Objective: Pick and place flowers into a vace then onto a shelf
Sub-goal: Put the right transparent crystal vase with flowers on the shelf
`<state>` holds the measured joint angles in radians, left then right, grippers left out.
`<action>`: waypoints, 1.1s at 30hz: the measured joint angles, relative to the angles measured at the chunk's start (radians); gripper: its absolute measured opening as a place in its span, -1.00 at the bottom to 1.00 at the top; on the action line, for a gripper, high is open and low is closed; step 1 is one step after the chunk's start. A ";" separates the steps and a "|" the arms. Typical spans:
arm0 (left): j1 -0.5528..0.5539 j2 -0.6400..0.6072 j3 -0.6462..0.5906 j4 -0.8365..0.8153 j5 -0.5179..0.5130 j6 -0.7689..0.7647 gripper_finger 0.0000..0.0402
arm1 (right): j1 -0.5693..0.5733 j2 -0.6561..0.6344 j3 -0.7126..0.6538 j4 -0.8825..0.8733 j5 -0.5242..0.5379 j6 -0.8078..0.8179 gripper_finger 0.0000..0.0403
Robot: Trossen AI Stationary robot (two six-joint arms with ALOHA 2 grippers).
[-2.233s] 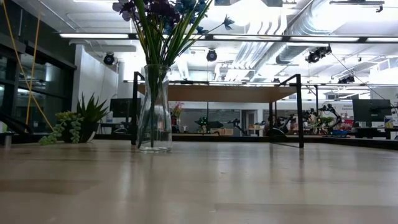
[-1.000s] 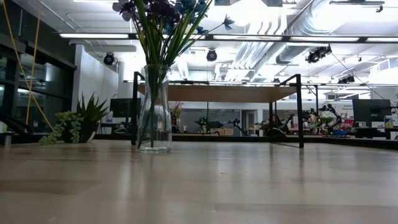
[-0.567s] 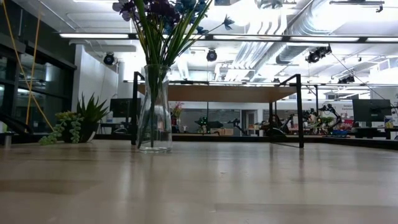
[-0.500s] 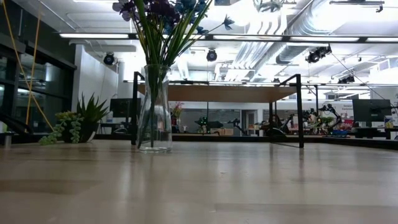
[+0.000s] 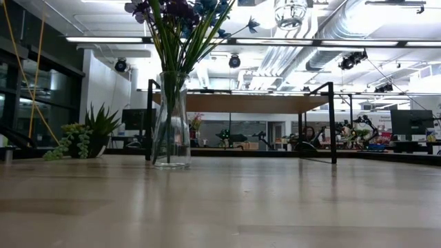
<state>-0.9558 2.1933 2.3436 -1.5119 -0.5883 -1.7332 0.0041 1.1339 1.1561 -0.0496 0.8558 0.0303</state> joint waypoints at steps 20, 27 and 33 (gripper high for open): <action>0.000 0.000 0.000 0.009 0.000 -0.001 0.45 | -0.084 0.000 -0.300 0.251 -0.003 0.101 -0.27; 0.000 0.000 0.000 0.011 0.000 -0.001 0.45 | -0.125 0.000 -0.360 0.258 -0.017 0.147 -0.27; 0.000 0.000 0.000 0.018 0.001 -0.001 0.45 | -0.173 0.000 -0.386 0.304 -0.058 0.146 -0.27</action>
<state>-0.9558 2.1933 2.3436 -1.4936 -0.5877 -1.7340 -0.1692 1.1343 0.7699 0.2546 0.7977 0.1762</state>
